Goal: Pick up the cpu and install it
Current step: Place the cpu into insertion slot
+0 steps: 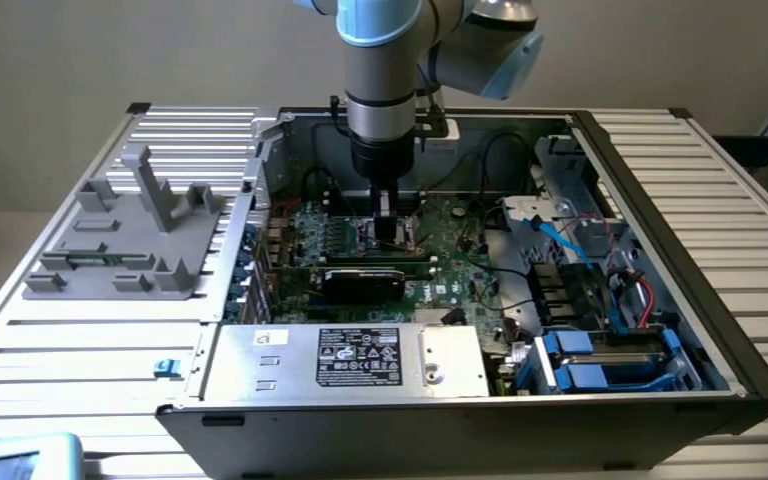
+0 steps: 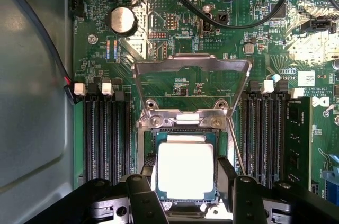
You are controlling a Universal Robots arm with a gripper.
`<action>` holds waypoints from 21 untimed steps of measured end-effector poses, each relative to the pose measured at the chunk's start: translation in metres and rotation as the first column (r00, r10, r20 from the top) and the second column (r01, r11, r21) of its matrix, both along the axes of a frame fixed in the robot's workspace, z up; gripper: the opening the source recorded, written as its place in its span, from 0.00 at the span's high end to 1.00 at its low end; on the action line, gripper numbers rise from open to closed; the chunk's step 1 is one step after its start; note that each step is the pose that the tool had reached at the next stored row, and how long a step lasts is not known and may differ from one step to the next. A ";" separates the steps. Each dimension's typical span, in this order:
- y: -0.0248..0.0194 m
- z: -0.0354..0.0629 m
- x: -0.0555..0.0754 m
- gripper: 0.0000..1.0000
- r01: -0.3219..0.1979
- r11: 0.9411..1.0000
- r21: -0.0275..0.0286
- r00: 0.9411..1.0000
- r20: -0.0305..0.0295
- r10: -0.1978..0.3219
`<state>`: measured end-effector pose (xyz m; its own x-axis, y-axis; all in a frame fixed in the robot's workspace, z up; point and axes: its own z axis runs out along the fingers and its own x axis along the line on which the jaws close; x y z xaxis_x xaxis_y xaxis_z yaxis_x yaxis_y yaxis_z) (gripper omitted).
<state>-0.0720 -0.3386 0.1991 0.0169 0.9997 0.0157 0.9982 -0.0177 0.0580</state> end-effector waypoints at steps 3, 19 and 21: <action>0.0000 0.0005 0.000 0.44 0.000 1.000 0.000 1.000 0.000 0.000; 0.0000 0.0207 0.000 0.44 0.000 1.000 0.000 1.000 0.000 0.000; 0.0000 0.0263 0.000 0.44 0.000 1.000 0.000 1.000 0.000 0.000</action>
